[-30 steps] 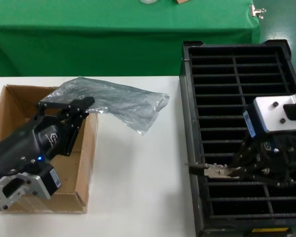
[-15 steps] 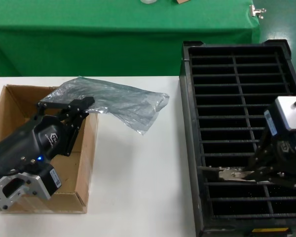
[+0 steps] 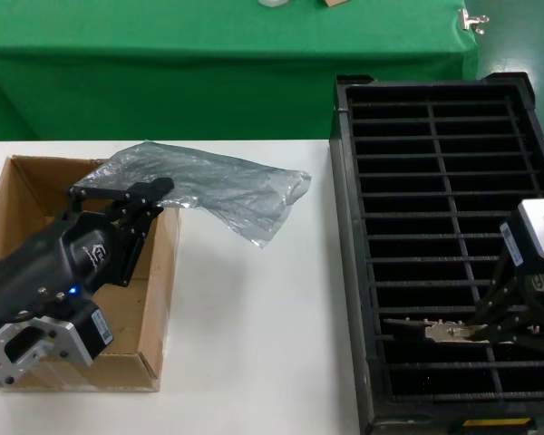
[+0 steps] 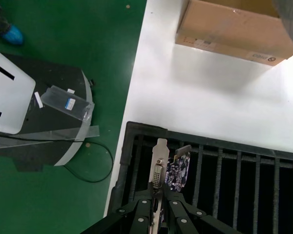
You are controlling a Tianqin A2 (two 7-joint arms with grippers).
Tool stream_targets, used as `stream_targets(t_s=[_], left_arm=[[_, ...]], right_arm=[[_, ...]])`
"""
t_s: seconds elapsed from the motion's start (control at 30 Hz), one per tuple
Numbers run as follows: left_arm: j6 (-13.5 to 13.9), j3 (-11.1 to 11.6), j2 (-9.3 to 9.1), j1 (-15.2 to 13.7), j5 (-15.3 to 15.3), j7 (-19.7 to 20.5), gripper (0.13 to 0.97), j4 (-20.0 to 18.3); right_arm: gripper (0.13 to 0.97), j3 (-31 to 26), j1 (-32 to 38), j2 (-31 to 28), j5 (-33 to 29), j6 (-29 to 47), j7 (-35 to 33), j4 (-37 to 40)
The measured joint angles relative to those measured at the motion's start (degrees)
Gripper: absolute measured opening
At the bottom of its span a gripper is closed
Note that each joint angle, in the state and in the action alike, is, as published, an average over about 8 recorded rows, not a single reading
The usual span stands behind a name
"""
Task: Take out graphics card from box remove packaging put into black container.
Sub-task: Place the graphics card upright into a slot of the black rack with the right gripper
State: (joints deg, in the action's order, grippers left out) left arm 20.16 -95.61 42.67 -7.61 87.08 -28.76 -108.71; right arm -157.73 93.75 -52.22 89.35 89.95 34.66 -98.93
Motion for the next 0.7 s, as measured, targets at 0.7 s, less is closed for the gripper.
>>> stream_targets(t_s=[0.7], left_arm=[[0.0,0.0,0.00,0.0,0.0,0.0,0.139,0.0]], right_arm=[[0.160,0.0,-2.2,0.7,-3.8,0.0,-5.8,3.1]])
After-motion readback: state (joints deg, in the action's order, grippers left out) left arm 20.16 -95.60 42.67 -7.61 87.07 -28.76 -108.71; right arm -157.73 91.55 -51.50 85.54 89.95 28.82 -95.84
